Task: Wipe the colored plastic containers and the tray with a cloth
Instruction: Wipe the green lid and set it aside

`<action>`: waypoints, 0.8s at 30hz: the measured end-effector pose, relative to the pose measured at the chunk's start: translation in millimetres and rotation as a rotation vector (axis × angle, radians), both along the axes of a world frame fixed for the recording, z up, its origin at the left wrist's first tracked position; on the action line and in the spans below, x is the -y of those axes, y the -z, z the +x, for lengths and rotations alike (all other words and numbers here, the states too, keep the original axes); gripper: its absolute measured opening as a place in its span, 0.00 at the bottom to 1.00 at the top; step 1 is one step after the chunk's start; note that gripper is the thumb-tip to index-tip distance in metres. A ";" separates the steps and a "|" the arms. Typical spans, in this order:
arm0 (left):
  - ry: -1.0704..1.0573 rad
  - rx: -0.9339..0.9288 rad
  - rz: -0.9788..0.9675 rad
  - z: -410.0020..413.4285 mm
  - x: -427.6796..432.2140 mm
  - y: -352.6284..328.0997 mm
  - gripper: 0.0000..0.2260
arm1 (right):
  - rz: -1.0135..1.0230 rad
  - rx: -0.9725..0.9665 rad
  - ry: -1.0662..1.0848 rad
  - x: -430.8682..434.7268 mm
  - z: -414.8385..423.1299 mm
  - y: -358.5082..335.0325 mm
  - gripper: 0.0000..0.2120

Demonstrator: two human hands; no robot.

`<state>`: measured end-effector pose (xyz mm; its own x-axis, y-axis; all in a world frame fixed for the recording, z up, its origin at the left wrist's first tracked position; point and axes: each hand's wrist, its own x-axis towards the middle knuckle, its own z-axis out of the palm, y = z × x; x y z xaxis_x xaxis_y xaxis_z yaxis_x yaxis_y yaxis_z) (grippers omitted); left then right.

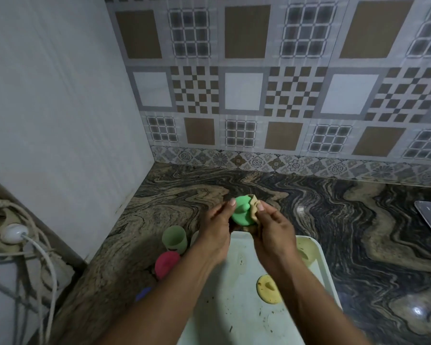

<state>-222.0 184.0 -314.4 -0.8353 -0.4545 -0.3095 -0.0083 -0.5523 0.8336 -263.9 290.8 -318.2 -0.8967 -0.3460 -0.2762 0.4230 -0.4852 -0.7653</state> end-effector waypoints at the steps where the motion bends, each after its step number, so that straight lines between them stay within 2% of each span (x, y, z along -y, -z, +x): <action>1: 0.113 0.031 -0.006 5.4 6.2 -1.3 0.09 | 0.055 -0.025 -0.073 -6.8 -8.2 -3.6 0.09; 3: 0.395 0.116 -0.035 15.5 22.2 -11.2 0.11 | 0.154 -0.103 -0.290 -22.4 -23.0 -17.4 0.09; 5: 0.510 0.119 -0.057 16.4 31.3 -23.3 0.10 | 0.190 -0.142 -0.436 -29.4 -30.8 -29.5 0.11; 7: 0.432 0.079 -0.127 9.3 31.2 -27.7 0.08 | 0.108 -0.101 -0.400 -24.8 -28.6 -34.2 0.13; 9: 0.272 0.008 -0.159 1.0 23.2 -23.1 0.08 | -0.017 -0.049 -0.237 -13.7 -15.7 -29.6 0.12; 11: 0.117 -0.040 -0.126 -3.8 12.1 -14.1 0.07 | 0.000 -0.072 -0.040 -1.6 1.3 -14.4 0.11; 13: 0.049 -0.047 -0.067 -5.4 2.7 -6.1 0.08 | 0.021 -0.073 0.081 4.0 10.9 -3.1 0.11; 15: 0.131 0.006 -0.039 -2.4 5.5 -5.1 0.11 | 0.062 -0.074 0.062 0.6 3.9 -1.2 0.10; 18: 0.444 0.110 -0.123 6.8 32.8 -16.0 0.14 | 0.188 -0.182 -0.187 -17.1 -19.4 -14.5 0.07; 19: 0.481 0.110 -0.144 8.1 39.0 -18.7 0.15 | 0.199 -0.196 -0.261 -21.0 -25.2 -19.5 0.06; 21: 0.382 0.047 -0.134 3.6 39.4 -20.0 0.15 | 0.146 -0.177 -0.285 -20.3 -28.4 -23.3 0.07; 24: 0.095 -0.099 -0.088 -9.3 19.6 -12.9 0.08 | 0.105 -0.186 -0.043 -0.8 -14.7 -11.0 0.10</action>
<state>-231.3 164.4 -301.5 -0.9002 -0.3938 -0.1859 0.0279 -0.4782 0.8778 -278.6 291.6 -307.3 -0.9205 -0.3633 -0.1439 0.2883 -0.3828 -0.8777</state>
